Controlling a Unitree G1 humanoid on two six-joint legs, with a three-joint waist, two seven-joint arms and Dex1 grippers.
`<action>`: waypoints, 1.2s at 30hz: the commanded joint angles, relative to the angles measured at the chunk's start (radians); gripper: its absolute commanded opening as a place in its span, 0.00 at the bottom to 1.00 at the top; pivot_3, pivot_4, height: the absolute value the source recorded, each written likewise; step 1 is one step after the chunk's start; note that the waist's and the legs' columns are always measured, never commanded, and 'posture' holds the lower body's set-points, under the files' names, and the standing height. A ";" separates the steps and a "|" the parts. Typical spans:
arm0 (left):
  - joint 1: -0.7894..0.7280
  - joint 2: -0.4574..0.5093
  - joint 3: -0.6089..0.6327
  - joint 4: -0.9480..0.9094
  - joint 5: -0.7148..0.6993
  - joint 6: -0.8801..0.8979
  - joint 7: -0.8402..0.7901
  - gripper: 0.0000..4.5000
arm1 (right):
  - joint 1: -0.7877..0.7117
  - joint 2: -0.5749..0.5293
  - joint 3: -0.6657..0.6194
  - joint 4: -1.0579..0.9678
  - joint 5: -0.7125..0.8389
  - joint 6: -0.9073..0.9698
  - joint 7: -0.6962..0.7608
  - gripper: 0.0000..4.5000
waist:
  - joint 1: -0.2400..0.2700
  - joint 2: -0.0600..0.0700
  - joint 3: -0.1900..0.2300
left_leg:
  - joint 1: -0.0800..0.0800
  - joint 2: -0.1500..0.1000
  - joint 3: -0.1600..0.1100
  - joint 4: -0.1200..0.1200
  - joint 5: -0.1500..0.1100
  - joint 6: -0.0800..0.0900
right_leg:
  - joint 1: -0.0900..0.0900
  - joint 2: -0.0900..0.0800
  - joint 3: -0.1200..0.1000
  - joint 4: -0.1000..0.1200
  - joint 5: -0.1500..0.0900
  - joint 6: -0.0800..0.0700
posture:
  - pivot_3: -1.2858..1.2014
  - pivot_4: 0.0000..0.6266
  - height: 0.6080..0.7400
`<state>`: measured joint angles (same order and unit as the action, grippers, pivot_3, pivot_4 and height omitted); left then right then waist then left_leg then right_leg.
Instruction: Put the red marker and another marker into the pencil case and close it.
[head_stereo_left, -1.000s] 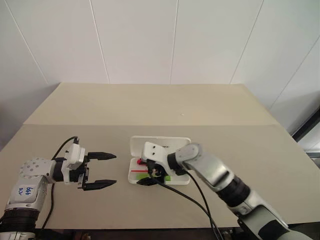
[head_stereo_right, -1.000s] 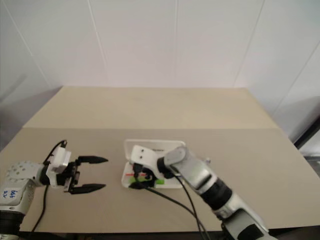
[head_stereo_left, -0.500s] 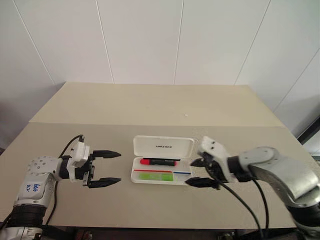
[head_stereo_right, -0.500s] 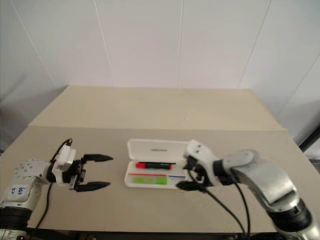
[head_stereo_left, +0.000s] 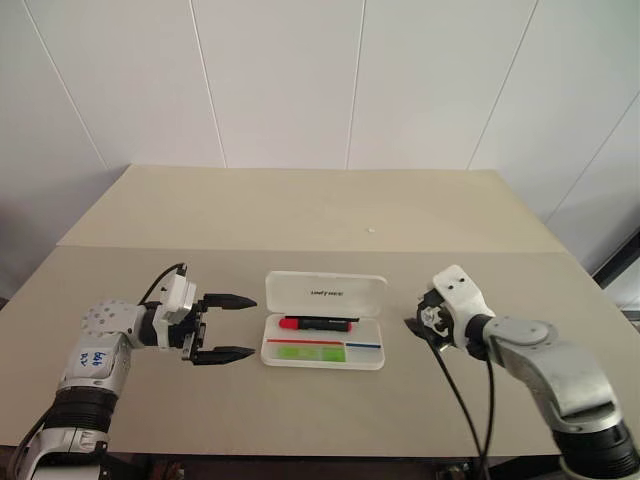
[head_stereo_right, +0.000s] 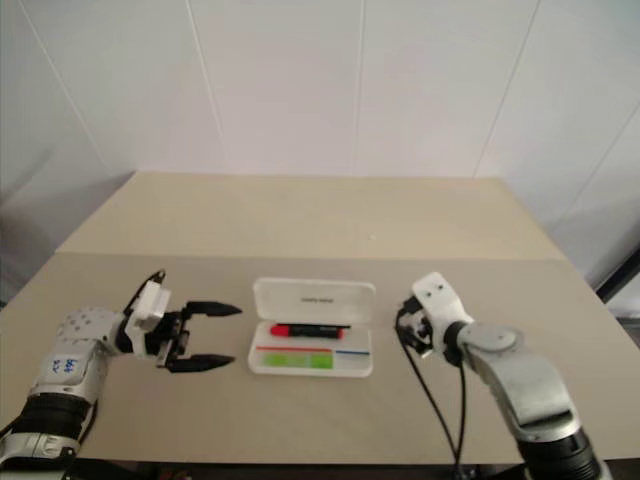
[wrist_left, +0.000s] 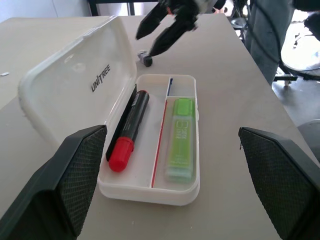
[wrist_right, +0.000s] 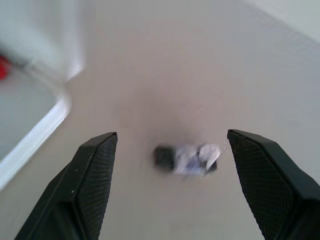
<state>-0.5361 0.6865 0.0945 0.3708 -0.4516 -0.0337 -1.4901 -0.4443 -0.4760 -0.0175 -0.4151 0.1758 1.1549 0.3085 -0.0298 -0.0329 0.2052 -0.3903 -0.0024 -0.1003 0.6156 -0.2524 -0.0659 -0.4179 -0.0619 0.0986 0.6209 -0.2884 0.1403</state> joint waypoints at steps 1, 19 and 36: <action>-0.015 0.002 0.004 0.000 0.001 -0.009 -0.008 1.00 | -0.003 0.092 -0.067 0.015 -0.048 -0.022 -0.134 1.00 | 0.000 0.000 0.000 | 0.000 0.000 0.000 0.000 0.000 0.000 | 0.000 0.000 0.000 0.000 0.000 0.000 | 0.52 0.24 1.00; -0.022 -0.005 0.002 0.002 0.003 -0.004 -0.005 1.00 | 0.047 0.322 -0.109 0.019 -0.104 0.084 -0.330 1.00 | 0.000 0.000 0.000 | 0.003 0.000 -0.001 0.000 0.000 0.000 | 0.003 0.000 -0.001 0.000 0.000 0.000 | 0.52 0.24 1.00; 0.003 -0.003 0.012 -0.028 -0.004 -0.003 0.005 1.00 | -0.002 0.401 -0.175 0.069 -0.096 0.106 -0.337 0.46 | -0.011 -0.001 -0.001 | 0.005 0.000 -0.001 0.000 0.001 0.001 | 0.004 0.000 -0.001 0.001 0.000 0.000 | 0.52 0.24 1.00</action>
<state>-0.5385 0.6742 0.0906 0.3708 -0.4456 -0.0329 -1.4869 -0.4645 -0.0659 -0.1746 -0.3558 0.0866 1.2421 -0.0203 -0.0413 -0.0341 0.2042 -0.3856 -0.0024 -0.1016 0.6153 -0.2519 -0.0652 -0.4136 -0.0620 0.0980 0.6219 -0.2884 0.1401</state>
